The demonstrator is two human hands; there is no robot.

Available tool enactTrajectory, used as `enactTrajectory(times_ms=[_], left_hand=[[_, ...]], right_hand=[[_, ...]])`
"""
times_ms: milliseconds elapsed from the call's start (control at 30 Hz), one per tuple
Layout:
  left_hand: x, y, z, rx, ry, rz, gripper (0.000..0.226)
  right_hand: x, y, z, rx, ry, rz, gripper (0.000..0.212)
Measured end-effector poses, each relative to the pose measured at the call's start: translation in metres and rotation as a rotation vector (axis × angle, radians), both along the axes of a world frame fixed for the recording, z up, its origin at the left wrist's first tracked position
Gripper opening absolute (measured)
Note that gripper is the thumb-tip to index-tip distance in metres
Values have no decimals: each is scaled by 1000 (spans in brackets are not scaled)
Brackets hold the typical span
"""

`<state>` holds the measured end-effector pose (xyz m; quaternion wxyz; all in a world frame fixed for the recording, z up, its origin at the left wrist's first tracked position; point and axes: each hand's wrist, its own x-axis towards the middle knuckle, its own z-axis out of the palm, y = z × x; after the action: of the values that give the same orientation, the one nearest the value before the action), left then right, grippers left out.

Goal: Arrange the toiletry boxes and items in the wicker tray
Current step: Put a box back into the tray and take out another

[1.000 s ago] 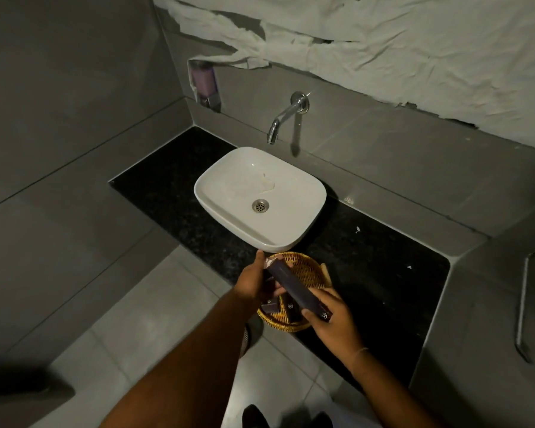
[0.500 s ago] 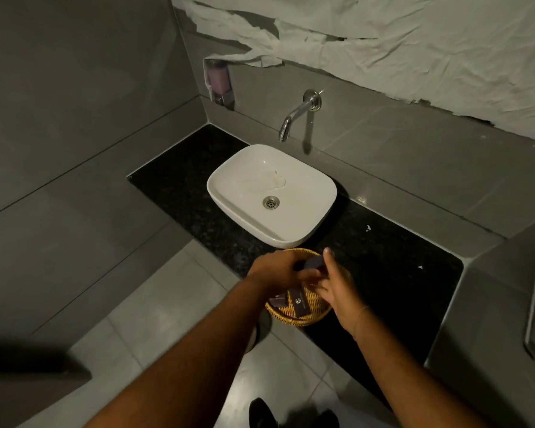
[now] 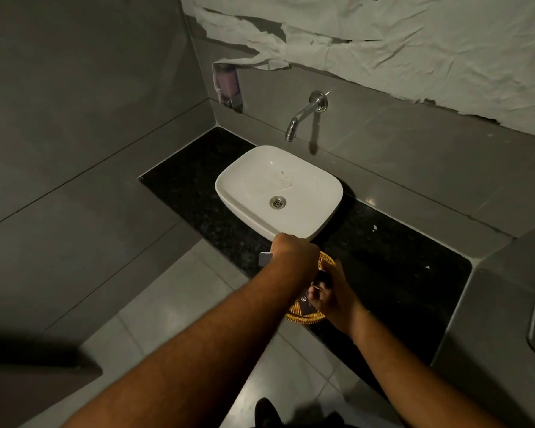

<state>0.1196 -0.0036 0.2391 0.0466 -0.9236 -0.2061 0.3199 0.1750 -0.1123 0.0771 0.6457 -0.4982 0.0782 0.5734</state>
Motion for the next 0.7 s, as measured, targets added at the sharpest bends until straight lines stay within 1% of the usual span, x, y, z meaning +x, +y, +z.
enactTrajectory(times_ms=[67, 100, 167, 200, 300, 333, 433, 500, 533, 600, 700], left_hand=[[1, -3, 2, -1, 43, 14, 56], [0, -5, 3, -3, 67, 17, 58], [-1, -8, 3, 7, 106, 13, 57], [-2, -9, 3, 14, 118, 10, 55], [-3, -14, 0, 41, 139, -10, 53], [-3, -16, -1, 54, 154, -21, 53], [-2, -21, 0, 78, 200, -63, 51], [-1, -23, 2, 105, 209, -109, 49], [-1, -25, 4, 118, 206, -135, 47], [-1, -29, 7, 128, 219, -164, 46], [-2, -29, 14, 98, 216, -97, 42]], right_hand=[[-2, 1, -1, -33, 64, -6, 26], [-2, 0, 0, -49, 89, -9, 25], [-5, -4, -1, -80, 112, 20, 37], [-8, -6, -1, -83, 99, 53, 38], [-13, -10, -4, -49, 34, 88, 23], [-15, -11, -3, -37, 26, 73, 22], [-21, -12, 0, -21, 66, 76, 34], [-20, -10, -3, -50, 138, 78, 32], [-19, -8, -5, -64, 158, 74, 34], [-22, -5, -3, -69, 153, 59, 45], [-30, -3, -2, -86, 112, 10, 46]])
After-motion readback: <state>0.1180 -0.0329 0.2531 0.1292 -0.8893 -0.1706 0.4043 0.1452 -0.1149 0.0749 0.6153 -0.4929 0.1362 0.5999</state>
